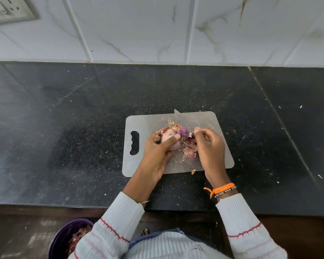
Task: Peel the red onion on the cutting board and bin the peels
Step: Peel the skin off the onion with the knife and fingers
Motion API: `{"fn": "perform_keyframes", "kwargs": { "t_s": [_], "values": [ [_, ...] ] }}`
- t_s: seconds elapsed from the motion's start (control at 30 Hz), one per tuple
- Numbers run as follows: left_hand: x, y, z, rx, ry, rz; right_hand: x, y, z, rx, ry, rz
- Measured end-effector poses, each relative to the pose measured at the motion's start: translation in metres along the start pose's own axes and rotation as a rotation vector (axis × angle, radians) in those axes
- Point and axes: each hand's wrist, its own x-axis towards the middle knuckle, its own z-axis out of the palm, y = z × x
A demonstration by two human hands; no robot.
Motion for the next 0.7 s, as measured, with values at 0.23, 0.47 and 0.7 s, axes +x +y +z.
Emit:
{"fn": "perform_keyframes", "kwargs": {
  "t_s": [0.23,0.47,0.7],
  "values": [
    [0.004,0.001,-0.005,-0.096,-0.025,-0.056,-0.001,0.004,0.000,-0.178,-0.051,-0.092],
    [0.003,0.005,-0.008,-0.250,-0.041,-0.103,0.002,0.016,-0.005,-0.364,-0.042,-0.134],
    [0.000,0.005,-0.007,-0.258,-0.104,-0.067,-0.004,-0.006,-0.003,-0.118,-0.022,-0.116]
  ]
}}
